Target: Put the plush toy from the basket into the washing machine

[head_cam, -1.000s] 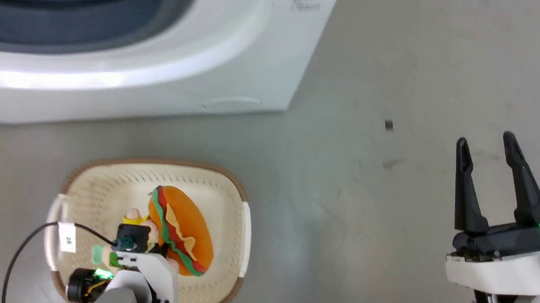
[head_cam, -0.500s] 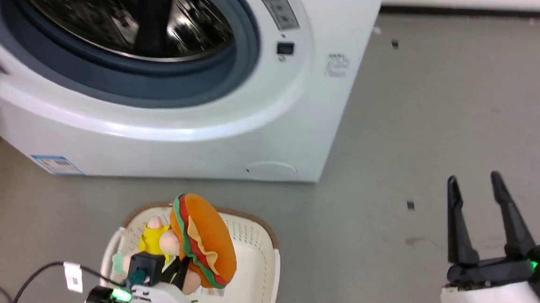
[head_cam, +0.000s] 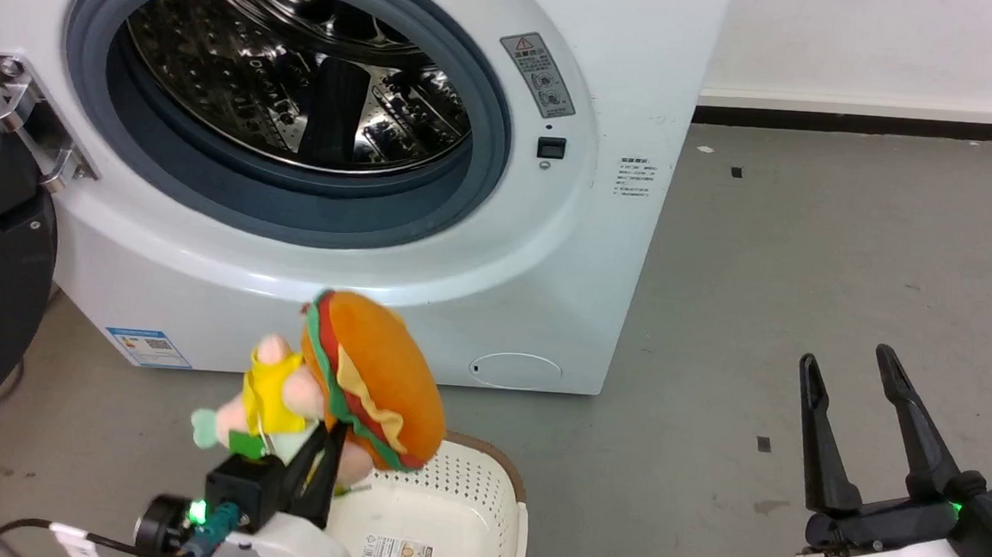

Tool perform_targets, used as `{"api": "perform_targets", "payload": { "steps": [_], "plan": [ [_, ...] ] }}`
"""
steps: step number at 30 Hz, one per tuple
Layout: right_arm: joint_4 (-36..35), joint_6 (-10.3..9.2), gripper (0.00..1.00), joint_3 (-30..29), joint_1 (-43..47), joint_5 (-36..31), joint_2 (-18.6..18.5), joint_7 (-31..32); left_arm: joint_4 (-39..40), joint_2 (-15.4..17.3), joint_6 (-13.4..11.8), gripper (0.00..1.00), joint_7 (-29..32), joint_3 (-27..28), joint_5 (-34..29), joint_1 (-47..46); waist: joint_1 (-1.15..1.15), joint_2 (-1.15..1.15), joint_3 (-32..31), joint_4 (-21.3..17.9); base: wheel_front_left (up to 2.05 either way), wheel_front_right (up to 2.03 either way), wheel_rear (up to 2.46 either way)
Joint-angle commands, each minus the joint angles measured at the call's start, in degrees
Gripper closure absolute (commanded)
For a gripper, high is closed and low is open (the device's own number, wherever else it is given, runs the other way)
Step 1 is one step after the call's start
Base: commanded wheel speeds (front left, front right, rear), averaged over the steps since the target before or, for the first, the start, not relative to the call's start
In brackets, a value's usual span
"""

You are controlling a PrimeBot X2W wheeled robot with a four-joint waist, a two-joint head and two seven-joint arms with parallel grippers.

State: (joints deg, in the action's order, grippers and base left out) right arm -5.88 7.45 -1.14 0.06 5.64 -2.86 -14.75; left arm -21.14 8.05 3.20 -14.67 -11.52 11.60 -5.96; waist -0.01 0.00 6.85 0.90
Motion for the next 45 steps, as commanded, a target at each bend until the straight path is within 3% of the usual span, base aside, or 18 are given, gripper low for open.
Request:
{"api": "perform_targets", "payload": {
  "steps": [1,12,23,36,45],
  "plan": [
    [0.1,0.03,0.0,0.2,1.0,0.4,0.0,-0.2,1.5,0.4,0.1,1.0,-0.3,0.4,-0.5,0.1,0.01,0.0,0.0,-0.2,0.0,0.0,0.0],
    [-0.7,0.03,0.0,0.8,-0.2,0.9,0.0,-0.2,15.8,3.1,-0.5,1.0,-0.3,6.0,-1.6,-3.9,0.01,0.0,4.0,-4.2,0.0,0.0,0.0],
    [-1.7,0.03,0.0,2.1,-5.3,1.9,0.0,-0.2,15.8,9.2,0.0,1.0,3.6,11.1,0.4,-19.2,0.01,0.0,14.2,-9.6,0.0,0.0,0.0],
    [-3.1,0.03,0.0,3.9,-11.6,5.2,0.0,-0.2,9.0,19.6,1.2,1.0,14.0,13.7,0.3,-43.9,0.01,0.0,29.5,-15.4,0.0,0.0,0.0],
    [-2.6,0.03,0.0,4.5,-13.6,7.4,0.0,-0.2,-3.5,26.8,3.0,1.0,20.7,11.6,-0.7,-58.7,0.01,0.0,35.2,-18.0,0.0,0.0,0.0]
  ]
}}
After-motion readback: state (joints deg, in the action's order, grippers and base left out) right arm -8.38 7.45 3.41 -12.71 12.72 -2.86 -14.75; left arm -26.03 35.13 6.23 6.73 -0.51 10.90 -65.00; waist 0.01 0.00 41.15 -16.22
